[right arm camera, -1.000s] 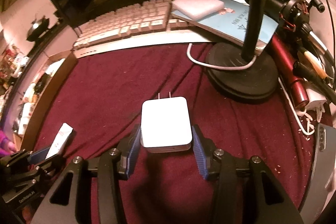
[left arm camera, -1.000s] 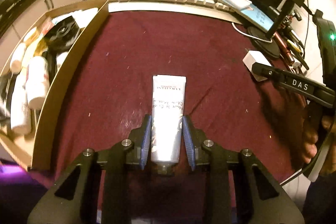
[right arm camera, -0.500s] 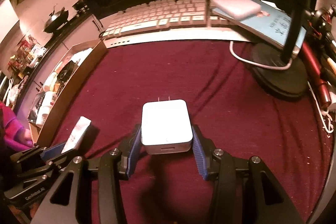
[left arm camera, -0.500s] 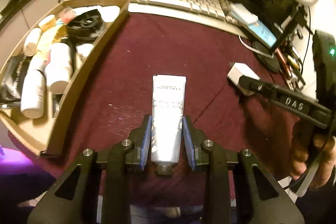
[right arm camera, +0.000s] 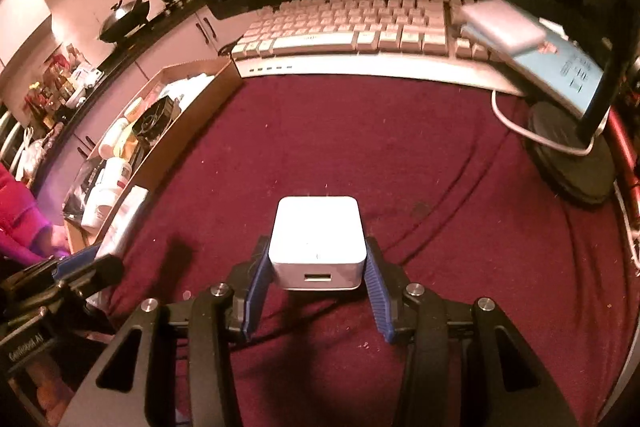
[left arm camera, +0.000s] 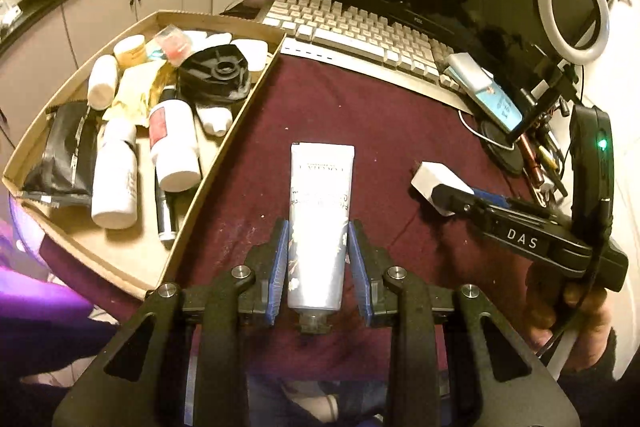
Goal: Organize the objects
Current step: 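Carry the hand-cream tube and white charger over the tray with both tools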
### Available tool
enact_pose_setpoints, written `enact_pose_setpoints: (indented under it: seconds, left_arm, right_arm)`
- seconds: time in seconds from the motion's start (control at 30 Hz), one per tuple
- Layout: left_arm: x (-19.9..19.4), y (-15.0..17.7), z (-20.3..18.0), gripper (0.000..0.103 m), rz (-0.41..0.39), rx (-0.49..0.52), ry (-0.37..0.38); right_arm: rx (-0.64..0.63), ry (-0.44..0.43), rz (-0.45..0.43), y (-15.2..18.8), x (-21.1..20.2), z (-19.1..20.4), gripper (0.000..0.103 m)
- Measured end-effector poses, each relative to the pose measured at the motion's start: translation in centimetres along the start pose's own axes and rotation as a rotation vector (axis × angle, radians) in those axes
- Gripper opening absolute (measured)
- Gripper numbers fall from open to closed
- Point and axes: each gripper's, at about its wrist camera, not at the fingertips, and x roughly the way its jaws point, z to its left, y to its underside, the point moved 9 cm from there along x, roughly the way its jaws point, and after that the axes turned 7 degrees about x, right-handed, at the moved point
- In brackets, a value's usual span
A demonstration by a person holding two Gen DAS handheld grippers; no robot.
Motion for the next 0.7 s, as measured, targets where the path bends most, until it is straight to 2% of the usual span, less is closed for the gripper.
enact_pose_setpoints:
  seconds: [0.13,0.3,0.4,0.57,0.7]
  left_arm:
    - [0.4,0.2,-0.1,0.029,0.018,-0.002,0.015]
    - [-0.3,-0.4,-0.5,0.029,-0.001,0.013,0.02]
    - [-1.1,-0.9,0.1,0.029,-0.012,-0.01,0.023]
    - [-2.8,-1.5,2.0,0.029,-0.039,-0.059,0.018]
    - [-3.6,-2.4,3.6,0.029,-0.048,-0.092,0.022]
  right_arm:
    - [0.023,-0.011,-0.001,0.5,0.1,-0.5,0.046]
    - [0.033,0.011,0.012,0.7,0.9,-0.3,0.049]
    - [0.014,0.025,-0.025,0.0,1.1,-0.1,0.048]
    - [-0.014,0.041,-0.037,-0.1,1.3,0.2,0.047]
    - [-0.014,-0.03,-0.083,-0.7,-0.4,2.0,0.047]
